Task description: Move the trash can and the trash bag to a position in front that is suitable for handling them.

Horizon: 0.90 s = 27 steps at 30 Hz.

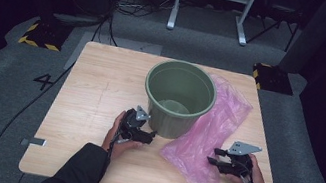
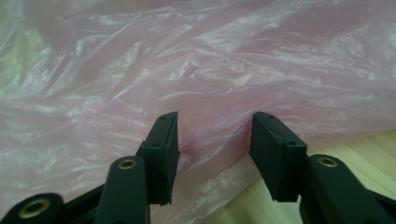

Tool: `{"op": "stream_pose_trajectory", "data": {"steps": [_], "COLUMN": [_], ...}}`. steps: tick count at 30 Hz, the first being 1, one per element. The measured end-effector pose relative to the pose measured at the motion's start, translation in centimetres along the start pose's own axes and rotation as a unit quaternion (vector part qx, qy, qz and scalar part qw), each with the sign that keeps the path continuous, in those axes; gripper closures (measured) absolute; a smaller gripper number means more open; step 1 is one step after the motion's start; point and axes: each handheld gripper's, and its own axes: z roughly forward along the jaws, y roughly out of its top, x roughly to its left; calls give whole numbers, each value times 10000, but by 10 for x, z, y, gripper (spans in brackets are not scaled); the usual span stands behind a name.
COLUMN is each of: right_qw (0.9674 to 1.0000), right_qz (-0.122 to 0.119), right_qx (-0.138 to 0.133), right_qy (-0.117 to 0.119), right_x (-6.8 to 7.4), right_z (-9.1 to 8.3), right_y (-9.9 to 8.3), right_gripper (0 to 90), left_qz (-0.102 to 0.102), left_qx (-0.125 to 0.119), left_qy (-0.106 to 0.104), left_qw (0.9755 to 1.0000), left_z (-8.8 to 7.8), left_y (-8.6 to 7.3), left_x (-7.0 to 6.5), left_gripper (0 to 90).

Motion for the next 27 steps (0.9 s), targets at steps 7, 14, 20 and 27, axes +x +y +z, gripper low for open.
{"op": "stream_pose_trajectory", "data": {"steps": [7, 14, 20, 27], "right_qw": [9999, 9997, 9996, 9997], "right_qz": [-103, -154, -175, -229], "right_qx": [69, 144, 209, 25], "right_qy": [66, 111, 44, 69], "right_x": [25, 35, 40, 42], "right_z": [15, 19, 19, 5], "right_y": [14, 19, 20, 17], "right_gripper": [477, 422, 334, 232], "left_qz": [379, 622, 932, 1032], "left_qx": [-70, -118, 244, 459], "left_qy": [-688, -980, -871, -773], "left_qw": [9969, 9932, 9915, 9906], "left_z": [-31, -40, -24, -12], "left_y": [-3, -4, -8, -15], "left_x": [-11, -32, -51, -41], "left_gripper": [156, 153, 291, 569]}}
